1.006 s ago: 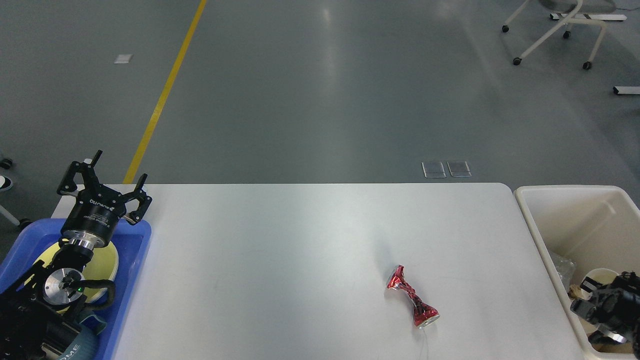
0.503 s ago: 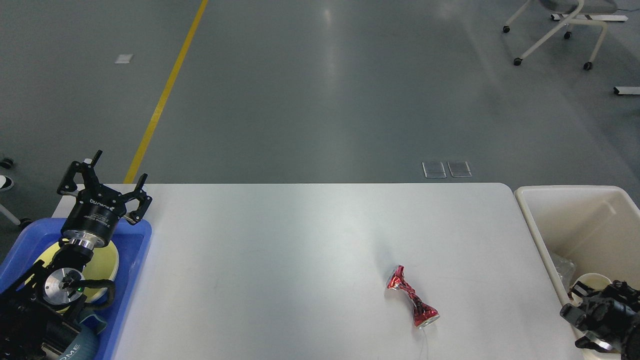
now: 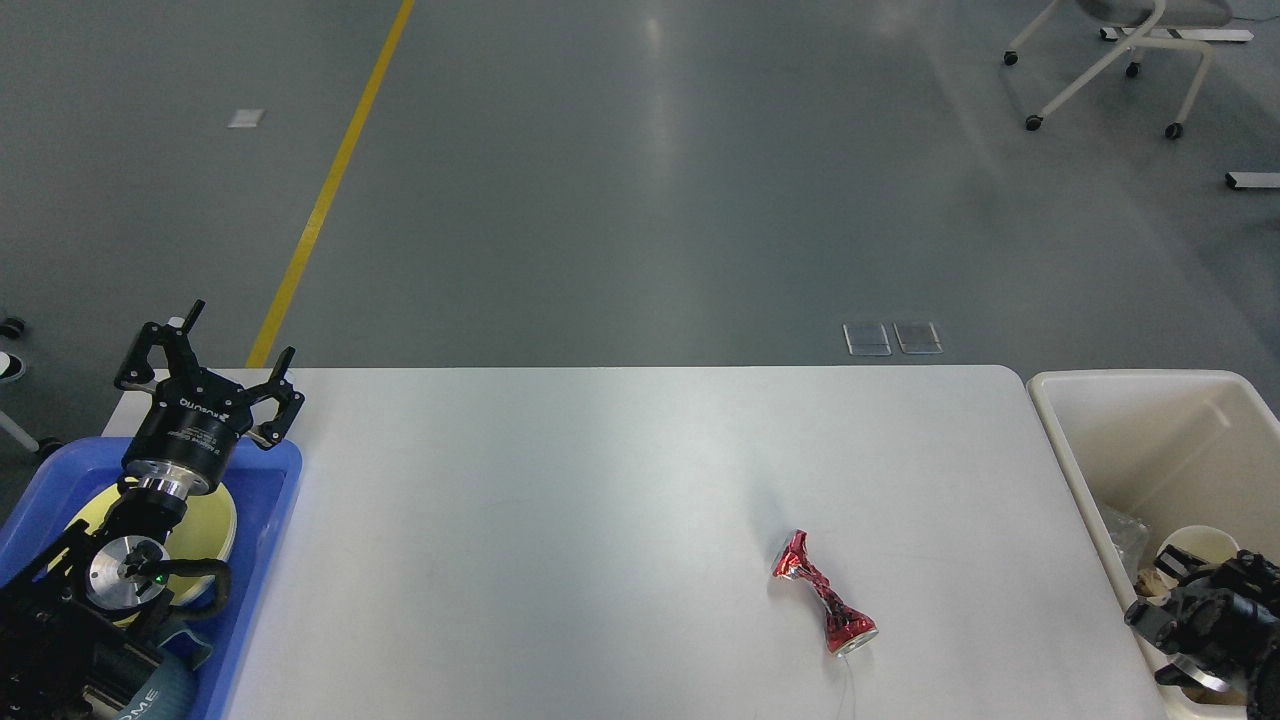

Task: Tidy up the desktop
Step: 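Carry the cream paper cup into the bin and release it, then raise the right gripper up out of the white bin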

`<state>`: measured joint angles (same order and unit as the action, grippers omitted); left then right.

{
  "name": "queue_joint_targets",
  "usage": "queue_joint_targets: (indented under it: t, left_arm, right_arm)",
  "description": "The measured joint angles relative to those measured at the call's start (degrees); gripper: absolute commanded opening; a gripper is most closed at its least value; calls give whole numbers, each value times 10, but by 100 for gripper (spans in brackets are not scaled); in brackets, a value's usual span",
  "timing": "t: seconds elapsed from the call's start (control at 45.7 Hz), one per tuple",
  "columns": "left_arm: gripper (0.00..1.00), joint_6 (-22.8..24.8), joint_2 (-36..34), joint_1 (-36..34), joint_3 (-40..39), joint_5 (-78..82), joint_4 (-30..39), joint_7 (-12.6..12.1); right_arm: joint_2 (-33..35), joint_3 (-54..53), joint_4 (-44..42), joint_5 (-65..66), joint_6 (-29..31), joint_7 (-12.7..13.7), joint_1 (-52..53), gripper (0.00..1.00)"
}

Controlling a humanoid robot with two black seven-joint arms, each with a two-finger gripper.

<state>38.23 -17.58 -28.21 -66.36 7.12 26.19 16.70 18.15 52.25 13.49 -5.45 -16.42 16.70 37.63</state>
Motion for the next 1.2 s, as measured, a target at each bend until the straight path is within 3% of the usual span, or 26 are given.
queue_joint_targets:
  t: [0.372, 0.59, 0.919, 1.203]
  left_arm:
    - [96, 0, 0, 0, 0, 0, 0, 0]
    - [96, 0, 0, 0, 0, 0, 0, 0]
    - [96, 0, 0, 0, 0, 0, 0, 0]
    - [96, 0, 0, 0, 0, 0, 0, 0]
  right_arm:
    - [5, -1, 9, 5, 1, 0, 7, 100]
    - [39, 3, 52, 18, 55, -1, 78, 100]
    - [117, 21, 302, 188, 280, 2, 384, 100]
    - [91, 68, 405, 195, 609, 5, 649, 100]
